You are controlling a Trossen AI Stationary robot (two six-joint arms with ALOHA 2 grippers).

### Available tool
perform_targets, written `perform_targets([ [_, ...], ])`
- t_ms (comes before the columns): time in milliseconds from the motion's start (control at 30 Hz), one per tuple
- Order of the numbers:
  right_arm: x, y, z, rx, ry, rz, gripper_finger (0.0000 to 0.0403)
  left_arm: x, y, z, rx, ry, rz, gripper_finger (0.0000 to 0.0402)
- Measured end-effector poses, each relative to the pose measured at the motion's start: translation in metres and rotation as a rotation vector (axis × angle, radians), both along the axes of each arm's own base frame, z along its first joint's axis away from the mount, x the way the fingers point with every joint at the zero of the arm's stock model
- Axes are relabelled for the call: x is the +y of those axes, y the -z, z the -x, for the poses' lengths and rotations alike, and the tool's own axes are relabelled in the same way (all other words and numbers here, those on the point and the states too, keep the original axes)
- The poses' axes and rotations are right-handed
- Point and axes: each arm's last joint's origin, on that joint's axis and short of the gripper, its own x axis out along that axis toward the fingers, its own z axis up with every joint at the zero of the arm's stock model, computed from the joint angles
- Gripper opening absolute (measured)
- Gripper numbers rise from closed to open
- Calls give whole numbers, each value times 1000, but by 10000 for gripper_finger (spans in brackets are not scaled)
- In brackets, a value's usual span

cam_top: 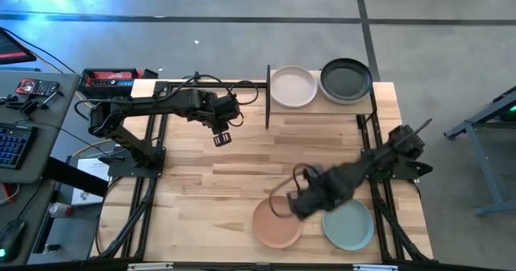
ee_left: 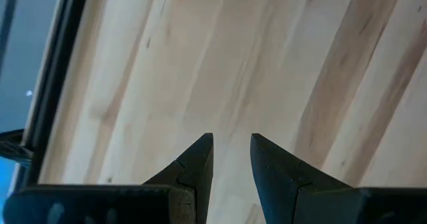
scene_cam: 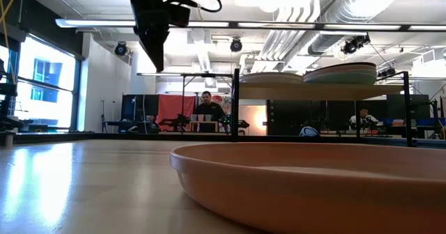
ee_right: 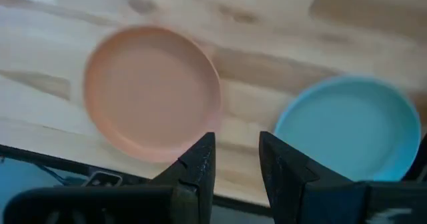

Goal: Place and stack plates onto a shelf
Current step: Stack the blue plate on top of the gray plate on the shelf

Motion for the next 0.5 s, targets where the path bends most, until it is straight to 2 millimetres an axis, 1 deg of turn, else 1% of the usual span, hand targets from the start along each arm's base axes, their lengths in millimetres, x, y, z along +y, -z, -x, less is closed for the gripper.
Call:
perform_targets([
  [100,23,10,6,29,39,4,94,-1,0,0,-10,-19,22,90],
  [200,42,21,11,58,57,17,94,-1,0,0,-20,-43,39,90],
  [367,67,43,15,113,67,47,94,-2,0,0,-34,-64,76,90],
  [500,83,63,16,188,79,48,94,-4,1,-1,-36,-52,90,90],
])
